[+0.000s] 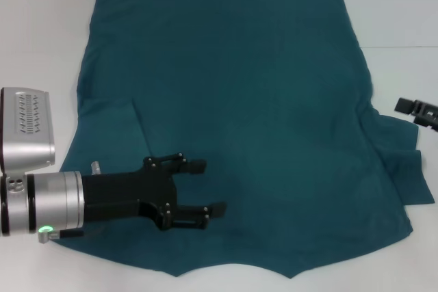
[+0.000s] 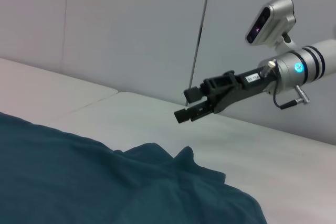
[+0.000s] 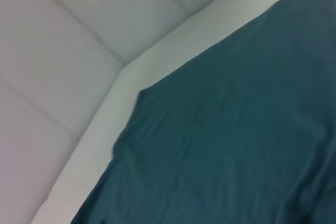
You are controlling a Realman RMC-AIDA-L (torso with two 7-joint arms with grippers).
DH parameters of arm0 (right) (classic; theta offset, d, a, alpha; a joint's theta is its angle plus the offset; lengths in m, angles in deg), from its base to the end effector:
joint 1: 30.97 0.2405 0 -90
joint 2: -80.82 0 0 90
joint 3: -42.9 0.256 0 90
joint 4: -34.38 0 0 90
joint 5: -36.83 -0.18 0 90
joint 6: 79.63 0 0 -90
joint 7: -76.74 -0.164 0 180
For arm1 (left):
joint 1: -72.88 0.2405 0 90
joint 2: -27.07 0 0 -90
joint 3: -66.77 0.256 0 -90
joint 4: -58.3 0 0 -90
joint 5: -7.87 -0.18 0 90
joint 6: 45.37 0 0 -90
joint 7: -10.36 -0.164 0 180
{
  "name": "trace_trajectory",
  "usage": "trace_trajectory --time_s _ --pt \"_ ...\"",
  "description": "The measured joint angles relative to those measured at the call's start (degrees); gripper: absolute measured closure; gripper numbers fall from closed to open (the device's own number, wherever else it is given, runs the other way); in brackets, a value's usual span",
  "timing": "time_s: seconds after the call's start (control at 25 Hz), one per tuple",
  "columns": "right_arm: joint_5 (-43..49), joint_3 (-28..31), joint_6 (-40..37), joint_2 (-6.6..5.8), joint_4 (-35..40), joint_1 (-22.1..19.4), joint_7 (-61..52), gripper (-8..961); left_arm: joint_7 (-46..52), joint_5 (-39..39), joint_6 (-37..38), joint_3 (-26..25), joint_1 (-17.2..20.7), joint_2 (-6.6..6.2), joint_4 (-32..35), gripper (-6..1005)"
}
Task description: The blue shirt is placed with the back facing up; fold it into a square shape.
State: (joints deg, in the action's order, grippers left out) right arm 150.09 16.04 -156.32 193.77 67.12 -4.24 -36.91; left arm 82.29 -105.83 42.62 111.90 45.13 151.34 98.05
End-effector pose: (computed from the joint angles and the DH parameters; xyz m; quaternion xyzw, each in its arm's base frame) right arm 0.3143 0.3375 0.0482 -0.7284 0.5615 0.3132 0.2366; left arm -0.2216 0.2908 -0.0560 -0.9523 -0.1565 -0.2393 0.1066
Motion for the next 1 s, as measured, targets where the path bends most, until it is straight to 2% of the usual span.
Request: trace_trajectory --time_s 0.2,0.44,0.72,1.0 --pt "1.84 -0.78 3.65 -0.96 0.24 0.73 -5.48 92 0.25 -0.07 0.02 0.04 -0.1 0.01 -0.04 112" --pt "9.58 -1.19 4.03 -2.35 0.48 2.74 -11.91 94 0.3 -0.21 0.44 0.05 -0.26 -0.04 -0.06 112" --pt "15.56 -1.34 3.37 -2.96 0.52 3.97 -14.91 97 0.32 -0.3 0.36 -0.13 -0.29 -0.08 0.07 111" --pt "16.81 -1.16 3.27 -2.77 0.4 3.38 -15.05 99 0.32 -0.3 0.17 -0.31 -0.34 -0.09 0.01 111"
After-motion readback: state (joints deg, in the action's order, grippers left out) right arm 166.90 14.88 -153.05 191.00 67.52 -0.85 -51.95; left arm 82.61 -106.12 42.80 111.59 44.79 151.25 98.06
